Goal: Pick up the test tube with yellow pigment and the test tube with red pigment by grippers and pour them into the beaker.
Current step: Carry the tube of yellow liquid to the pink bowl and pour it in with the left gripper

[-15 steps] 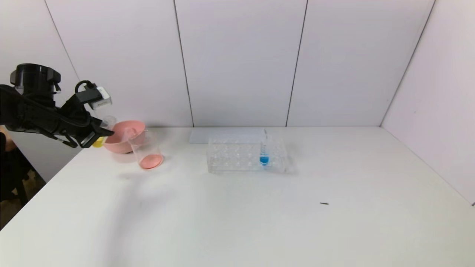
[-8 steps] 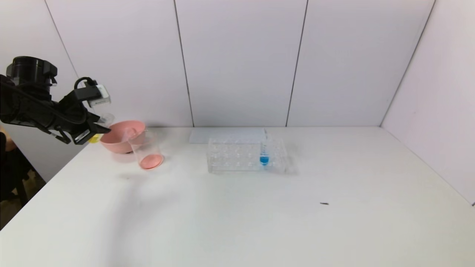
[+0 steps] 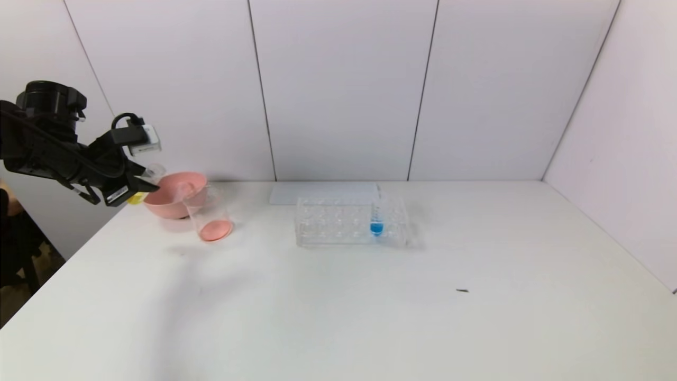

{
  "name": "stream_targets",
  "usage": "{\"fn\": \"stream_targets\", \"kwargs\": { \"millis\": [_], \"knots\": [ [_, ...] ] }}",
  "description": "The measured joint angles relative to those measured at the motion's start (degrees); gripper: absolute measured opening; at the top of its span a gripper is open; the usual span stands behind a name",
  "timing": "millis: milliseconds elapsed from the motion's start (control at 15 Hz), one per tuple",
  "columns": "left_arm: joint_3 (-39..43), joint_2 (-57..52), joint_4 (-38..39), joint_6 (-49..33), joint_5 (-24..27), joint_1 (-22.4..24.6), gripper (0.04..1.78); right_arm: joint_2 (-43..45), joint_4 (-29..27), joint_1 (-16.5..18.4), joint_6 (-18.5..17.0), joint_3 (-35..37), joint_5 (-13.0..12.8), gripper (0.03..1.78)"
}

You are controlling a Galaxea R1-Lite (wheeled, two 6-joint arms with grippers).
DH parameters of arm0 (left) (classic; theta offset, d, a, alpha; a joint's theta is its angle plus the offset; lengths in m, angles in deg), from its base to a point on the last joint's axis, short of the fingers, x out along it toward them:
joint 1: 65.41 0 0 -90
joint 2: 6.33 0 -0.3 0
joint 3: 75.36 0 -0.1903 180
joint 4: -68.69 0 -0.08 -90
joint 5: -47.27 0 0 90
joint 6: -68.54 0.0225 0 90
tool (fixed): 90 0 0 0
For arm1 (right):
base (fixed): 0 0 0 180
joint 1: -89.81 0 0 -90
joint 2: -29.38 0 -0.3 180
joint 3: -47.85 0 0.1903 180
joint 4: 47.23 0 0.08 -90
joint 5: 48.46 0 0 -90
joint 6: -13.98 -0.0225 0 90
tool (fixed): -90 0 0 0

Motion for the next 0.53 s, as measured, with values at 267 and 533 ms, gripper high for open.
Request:
{"fn": "stream_targets", "kwargs": {
  "millis": [267,533],
  "knots": [
    [-2.4,0.9,-3.3,2.2,0.0,0.0,0.44,0.0,0.0,0.0,0.0,0.0,0.0,1.70],
    [-2.9,1.2,-3.3,2.5,0.1,-0.2,0.44,0.0,0.0,0.0,0.0,0.0,0.0,1.70]
  ]
}}
